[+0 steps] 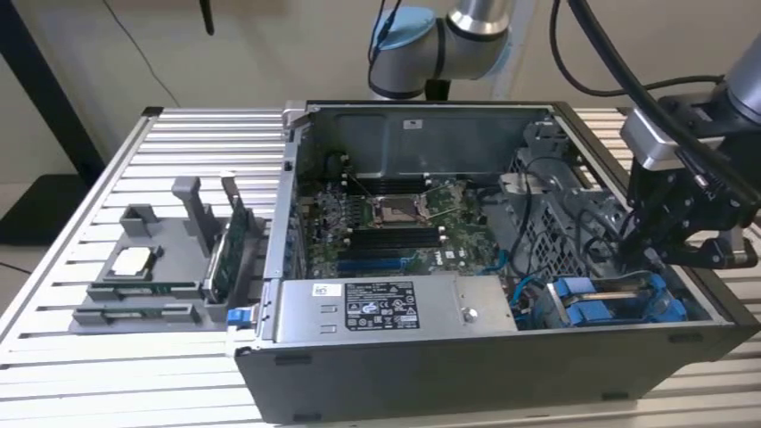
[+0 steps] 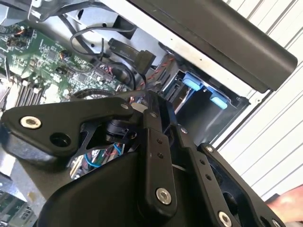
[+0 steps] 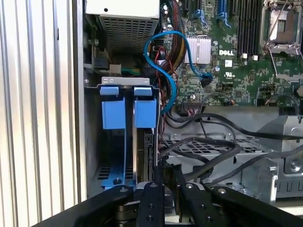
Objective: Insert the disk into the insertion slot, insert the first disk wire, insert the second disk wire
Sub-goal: 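Insert the first disk wire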
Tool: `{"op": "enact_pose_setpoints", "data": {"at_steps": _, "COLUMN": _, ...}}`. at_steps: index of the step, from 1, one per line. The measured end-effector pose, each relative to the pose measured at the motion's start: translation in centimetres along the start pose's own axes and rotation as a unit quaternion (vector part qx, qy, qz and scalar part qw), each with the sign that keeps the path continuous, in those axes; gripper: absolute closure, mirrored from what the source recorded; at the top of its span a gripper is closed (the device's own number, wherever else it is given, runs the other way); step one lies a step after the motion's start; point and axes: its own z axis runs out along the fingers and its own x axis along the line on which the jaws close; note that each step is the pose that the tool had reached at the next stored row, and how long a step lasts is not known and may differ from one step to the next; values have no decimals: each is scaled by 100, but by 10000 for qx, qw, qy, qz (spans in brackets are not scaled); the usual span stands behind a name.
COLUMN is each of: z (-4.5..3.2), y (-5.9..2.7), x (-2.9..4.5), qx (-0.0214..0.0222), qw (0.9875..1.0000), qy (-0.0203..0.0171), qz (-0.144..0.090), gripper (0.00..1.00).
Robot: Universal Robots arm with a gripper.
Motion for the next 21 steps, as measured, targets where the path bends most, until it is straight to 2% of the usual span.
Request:
{"op": "enact_pose_setpoints", "data": {"at_steps": 11, "z": 45, "y": -39, "x": 84, "qx": 4, "qw": 10000, "qy": 4, "qz": 12, "gripper": 81}}
{"op": "enact_pose_setpoints", "data": {"at_steps": 21, "z": 114, "y": -38, "x": 101, "qx": 32, "qw": 10000, "qy": 5, "qz": 13, "gripper": 81}}
